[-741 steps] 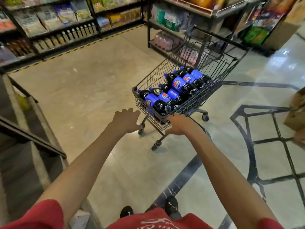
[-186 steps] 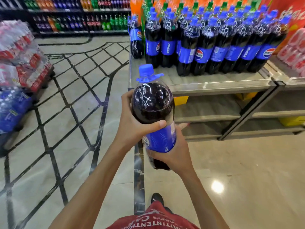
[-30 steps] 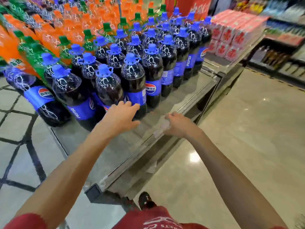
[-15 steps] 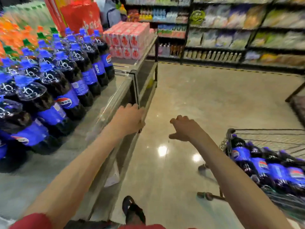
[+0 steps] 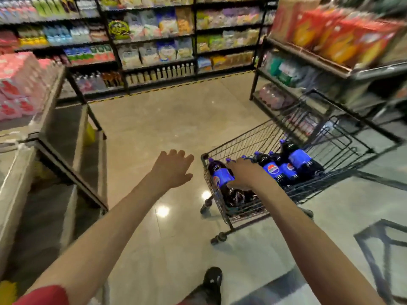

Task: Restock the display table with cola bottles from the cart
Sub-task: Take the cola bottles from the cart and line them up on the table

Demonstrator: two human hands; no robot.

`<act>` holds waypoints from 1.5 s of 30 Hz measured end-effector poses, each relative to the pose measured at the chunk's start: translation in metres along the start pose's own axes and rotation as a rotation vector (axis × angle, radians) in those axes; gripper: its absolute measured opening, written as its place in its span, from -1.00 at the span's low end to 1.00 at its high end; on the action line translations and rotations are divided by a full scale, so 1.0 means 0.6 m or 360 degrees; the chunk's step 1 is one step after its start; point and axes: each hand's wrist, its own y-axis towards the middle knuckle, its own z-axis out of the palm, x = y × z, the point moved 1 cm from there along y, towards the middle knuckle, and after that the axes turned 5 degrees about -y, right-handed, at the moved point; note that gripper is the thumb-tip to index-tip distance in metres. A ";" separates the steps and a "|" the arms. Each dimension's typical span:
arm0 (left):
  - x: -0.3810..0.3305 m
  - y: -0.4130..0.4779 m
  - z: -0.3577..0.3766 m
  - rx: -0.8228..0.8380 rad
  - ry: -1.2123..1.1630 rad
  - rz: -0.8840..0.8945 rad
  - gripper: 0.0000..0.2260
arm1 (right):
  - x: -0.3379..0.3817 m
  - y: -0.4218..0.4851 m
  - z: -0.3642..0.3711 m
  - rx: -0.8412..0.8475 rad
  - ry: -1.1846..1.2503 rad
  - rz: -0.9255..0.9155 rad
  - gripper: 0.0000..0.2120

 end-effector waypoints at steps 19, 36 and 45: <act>-0.361 0.406 -0.028 0.0145 0.0046 0.0641 -0.55 | -0.439 0.034 0.088 0.0191 0.0278 0.0595 -0.41; -0.634 0.611 -0.037 0.0320 -0.0005 0.0319 -0.51 | -0.786 0.114 0.156 0.0250 0.0337 0.0323 -0.45; -0.676 0.685 0.005 0.0476 -0.0183 0.0122 -0.53 | -0.866 0.181 0.198 0.0414 0.0350 0.0153 -0.45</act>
